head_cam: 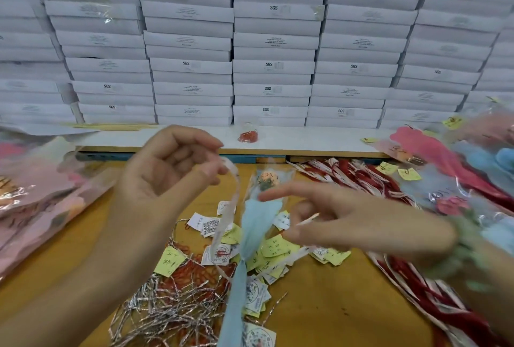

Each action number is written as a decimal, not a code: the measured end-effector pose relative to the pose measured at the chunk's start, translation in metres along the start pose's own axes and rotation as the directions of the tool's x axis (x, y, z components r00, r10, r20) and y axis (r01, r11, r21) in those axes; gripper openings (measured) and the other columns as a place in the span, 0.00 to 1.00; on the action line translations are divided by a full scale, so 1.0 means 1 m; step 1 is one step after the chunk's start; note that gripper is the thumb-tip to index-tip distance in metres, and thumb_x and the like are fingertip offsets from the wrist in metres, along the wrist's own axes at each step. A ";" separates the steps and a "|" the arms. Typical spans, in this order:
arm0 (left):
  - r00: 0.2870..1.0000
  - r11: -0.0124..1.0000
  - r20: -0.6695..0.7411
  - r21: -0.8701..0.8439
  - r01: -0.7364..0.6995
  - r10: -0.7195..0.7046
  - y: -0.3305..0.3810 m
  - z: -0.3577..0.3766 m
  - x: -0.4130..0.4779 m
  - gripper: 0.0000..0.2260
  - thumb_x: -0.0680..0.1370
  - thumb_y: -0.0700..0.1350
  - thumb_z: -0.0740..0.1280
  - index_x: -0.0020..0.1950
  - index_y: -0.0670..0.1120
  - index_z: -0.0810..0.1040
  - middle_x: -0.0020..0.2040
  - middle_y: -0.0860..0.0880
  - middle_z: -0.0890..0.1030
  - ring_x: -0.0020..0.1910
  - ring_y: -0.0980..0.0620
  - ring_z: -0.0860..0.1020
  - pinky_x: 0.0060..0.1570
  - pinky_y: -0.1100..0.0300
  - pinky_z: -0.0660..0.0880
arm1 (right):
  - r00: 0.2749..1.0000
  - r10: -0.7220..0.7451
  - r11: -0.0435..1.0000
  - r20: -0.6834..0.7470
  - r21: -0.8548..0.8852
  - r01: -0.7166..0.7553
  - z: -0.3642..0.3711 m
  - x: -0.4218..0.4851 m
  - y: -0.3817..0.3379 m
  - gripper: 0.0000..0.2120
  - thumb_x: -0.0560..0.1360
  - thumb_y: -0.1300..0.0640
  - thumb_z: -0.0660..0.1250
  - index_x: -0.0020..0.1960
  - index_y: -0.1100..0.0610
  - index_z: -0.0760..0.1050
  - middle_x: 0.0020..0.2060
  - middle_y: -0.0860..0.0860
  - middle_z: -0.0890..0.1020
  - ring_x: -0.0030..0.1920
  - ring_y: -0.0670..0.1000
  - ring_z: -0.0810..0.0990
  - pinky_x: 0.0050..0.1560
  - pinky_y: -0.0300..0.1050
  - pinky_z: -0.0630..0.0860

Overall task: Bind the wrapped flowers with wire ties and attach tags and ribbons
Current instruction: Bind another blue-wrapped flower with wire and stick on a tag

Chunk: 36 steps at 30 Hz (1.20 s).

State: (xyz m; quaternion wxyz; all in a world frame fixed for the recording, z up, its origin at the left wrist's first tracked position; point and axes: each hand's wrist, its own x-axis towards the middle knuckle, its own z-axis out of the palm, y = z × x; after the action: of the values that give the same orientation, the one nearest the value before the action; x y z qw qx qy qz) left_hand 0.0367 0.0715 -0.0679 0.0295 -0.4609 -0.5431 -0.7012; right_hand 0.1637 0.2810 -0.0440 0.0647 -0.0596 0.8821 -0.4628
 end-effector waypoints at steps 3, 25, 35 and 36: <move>0.985 0.997 0.165 -0.058 0.057 -0.047 0.002 0.006 -0.003 0.10 0.75 0.45 0.66 0.54 0.50 0.81 0.48 0.46 0.83 0.52 0.46 0.81 0.49 0.60 0.77 | 0.995 -0.053 0.985 0.083 0.169 0.039 0.028 0.020 0.004 0.19 0.77 0.51 0.68 0.63 0.33 0.71 0.40 0.55 0.72 0.30 0.43 0.67 0.28 0.33 0.63; 0.780 0.852 0.343 0.214 0.477 -0.523 -0.061 0.029 -0.022 0.09 0.81 0.38 0.63 0.54 0.52 0.77 0.39 0.51 0.80 0.25 0.55 0.72 0.26 0.64 0.71 | 0.941 0.031 0.741 -0.337 0.640 0.205 0.019 0.049 0.027 0.23 0.68 0.55 0.71 0.60 0.61 0.72 0.35 0.50 0.82 0.30 0.44 0.77 0.28 0.34 0.72; 0.776 0.827 0.288 0.157 0.539 -0.561 -0.064 0.027 -0.029 0.11 0.73 0.53 0.67 0.37 0.47 0.75 0.24 0.55 0.74 0.22 0.63 0.69 0.26 0.71 0.66 | 0.965 -0.176 0.967 -0.195 0.148 0.207 0.032 0.047 0.026 0.24 0.77 0.44 0.58 0.72 0.46 0.67 0.60 0.42 0.81 0.59 0.39 0.78 0.55 0.31 0.73; 0.769 0.812 0.272 0.115 0.572 -0.579 -0.066 0.028 -0.029 0.11 0.73 0.53 0.66 0.36 0.47 0.76 0.24 0.54 0.73 0.22 0.62 0.68 0.25 0.71 0.65 | 0.966 -0.195 0.972 -0.168 0.098 0.213 0.033 0.047 0.026 0.25 0.78 0.44 0.57 0.74 0.45 0.64 0.61 0.40 0.80 0.59 0.39 0.78 0.55 0.33 0.74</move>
State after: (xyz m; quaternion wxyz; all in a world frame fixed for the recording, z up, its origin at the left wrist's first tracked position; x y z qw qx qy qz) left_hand 0.0351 0.1070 -0.1365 -0.2618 -0.3711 -0.6649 -0.5930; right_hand 0.1223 0.2609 -0.0868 -0.0498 -0.1097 0.8454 -0.5203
